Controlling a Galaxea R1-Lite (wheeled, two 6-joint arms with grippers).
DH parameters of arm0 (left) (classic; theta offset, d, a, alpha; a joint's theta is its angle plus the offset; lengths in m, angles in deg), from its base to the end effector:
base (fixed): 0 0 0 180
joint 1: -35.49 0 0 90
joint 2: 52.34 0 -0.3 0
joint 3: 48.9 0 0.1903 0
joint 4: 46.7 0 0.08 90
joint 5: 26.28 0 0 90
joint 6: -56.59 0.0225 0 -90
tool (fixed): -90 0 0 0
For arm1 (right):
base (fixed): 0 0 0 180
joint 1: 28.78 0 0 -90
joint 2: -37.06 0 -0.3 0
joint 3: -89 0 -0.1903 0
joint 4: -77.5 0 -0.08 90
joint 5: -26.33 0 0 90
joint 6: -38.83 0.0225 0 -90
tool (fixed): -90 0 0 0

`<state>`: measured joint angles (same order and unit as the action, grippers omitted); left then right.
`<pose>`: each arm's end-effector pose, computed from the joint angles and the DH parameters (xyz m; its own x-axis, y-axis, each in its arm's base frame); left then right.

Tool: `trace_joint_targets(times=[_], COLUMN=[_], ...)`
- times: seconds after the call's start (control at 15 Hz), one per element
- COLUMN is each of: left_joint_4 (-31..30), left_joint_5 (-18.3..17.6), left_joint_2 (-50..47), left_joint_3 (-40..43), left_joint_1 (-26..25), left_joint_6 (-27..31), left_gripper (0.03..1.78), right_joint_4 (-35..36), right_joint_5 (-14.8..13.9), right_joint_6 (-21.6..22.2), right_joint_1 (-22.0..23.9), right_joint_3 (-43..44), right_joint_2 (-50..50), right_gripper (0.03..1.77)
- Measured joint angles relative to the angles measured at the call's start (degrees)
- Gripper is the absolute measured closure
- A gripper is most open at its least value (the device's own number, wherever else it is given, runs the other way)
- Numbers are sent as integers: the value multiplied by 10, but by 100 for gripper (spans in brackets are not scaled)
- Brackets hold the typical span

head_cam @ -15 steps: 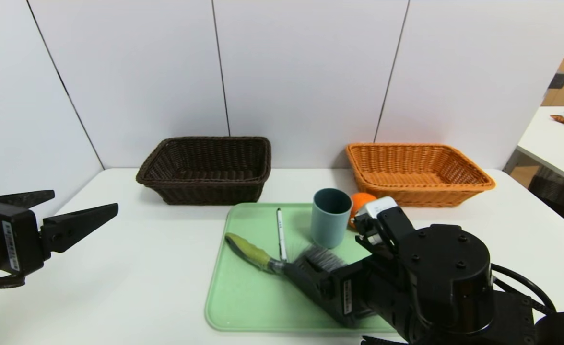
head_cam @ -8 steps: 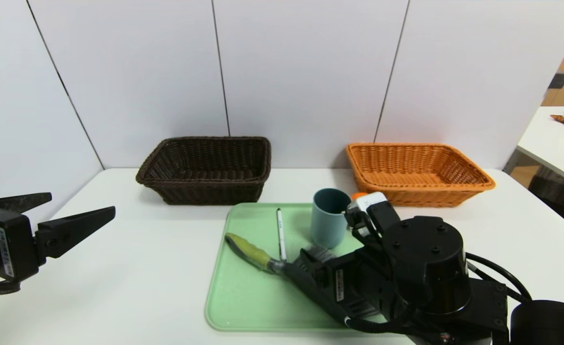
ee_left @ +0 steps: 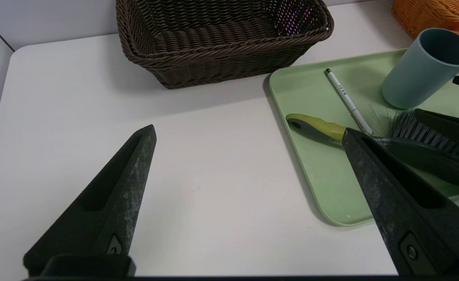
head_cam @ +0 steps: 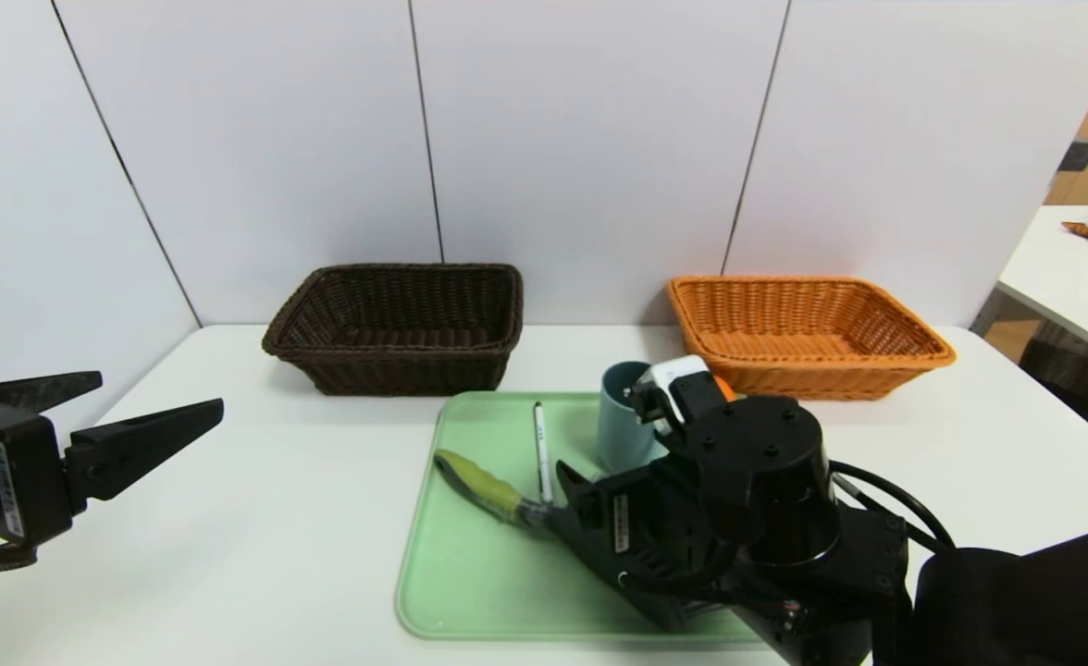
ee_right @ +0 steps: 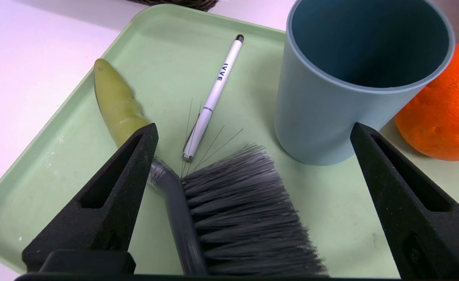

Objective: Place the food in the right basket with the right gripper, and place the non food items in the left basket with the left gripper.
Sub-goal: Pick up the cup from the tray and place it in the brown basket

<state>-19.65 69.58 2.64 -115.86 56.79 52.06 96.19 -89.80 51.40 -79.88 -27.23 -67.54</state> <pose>0.1060 -0.0389 0.2586 0.9320 -0.2538 -0.2586 0.2495 0.9671 -0.0498 0.2039 0.2369 0.1281 0.8650 0.3706 -0.3384 -0.3804 0.9240 0.0396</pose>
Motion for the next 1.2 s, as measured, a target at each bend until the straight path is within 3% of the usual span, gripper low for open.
trace_joint_targets(times=[1.2], left_joint_4=[-9], left_joint_5=[0], left_joint_2=[0], left_joint_3=[-7], left_joint_1=[0], left_joint_6=[2], left_gripper=[12], right_joint_4=[0], right_joint_5=[0], right_joint_6=[-18], right_joint_1=[41], right_joint_3=[30], right_joint_2=[-22], right_gripper=[10])
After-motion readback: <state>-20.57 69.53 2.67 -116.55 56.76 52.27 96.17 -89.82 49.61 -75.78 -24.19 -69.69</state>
